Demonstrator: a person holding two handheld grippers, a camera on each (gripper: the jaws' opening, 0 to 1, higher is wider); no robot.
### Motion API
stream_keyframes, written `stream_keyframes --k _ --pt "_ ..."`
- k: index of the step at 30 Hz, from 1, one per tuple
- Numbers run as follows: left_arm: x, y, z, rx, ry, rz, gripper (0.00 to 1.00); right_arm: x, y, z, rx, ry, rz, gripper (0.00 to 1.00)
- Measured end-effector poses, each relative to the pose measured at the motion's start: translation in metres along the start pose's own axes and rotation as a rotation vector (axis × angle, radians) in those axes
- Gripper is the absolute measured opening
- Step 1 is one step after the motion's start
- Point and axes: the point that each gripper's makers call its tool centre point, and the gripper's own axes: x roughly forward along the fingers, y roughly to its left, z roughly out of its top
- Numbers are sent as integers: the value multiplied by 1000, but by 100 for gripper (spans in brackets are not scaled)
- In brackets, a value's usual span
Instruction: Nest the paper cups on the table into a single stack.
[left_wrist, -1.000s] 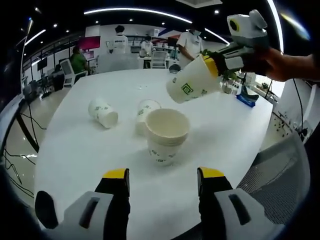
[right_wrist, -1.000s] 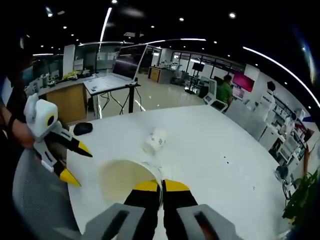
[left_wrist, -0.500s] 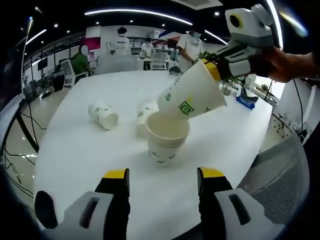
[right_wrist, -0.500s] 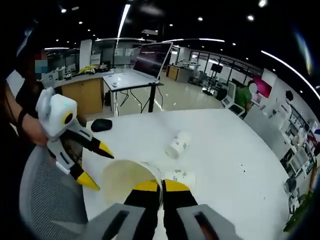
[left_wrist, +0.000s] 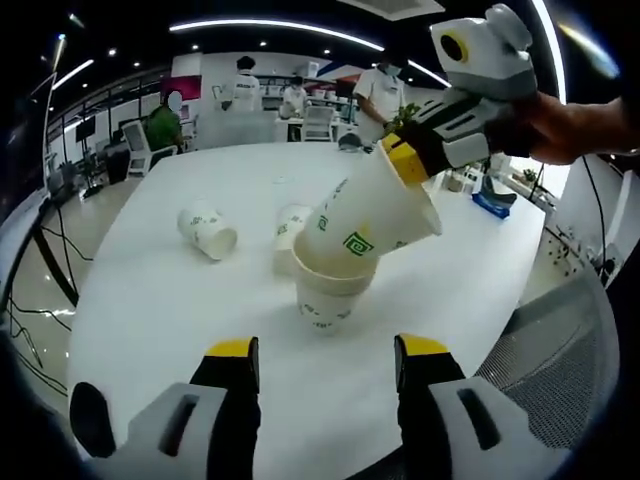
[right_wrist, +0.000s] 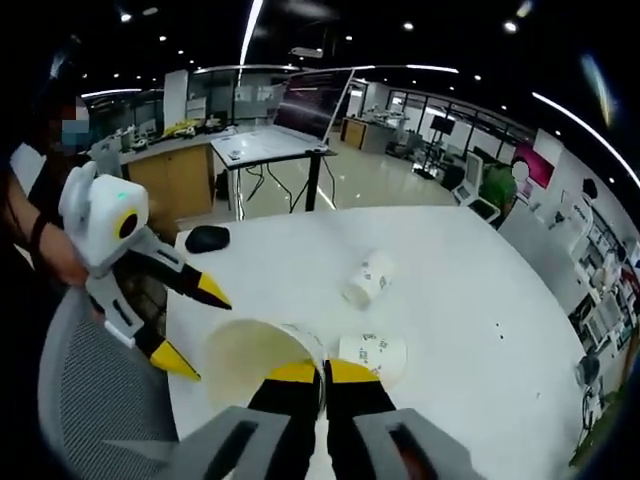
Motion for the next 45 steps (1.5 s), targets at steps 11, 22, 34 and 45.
stream_keyframes --k 11,22,34,45 --pt "1 0 -1 1 4 2 54 18 0 -4 29 45 14 0" --pt "0 -2 -1 6 10 -4 53 29 -1 -4 76 80 10 0" --pt "2 0 -3 3 7 -4 53 41 1 -7 95 106 13 1" --pt "1 0 -1 2 2 -5 53 47 -2 -10 99 116 11 3"
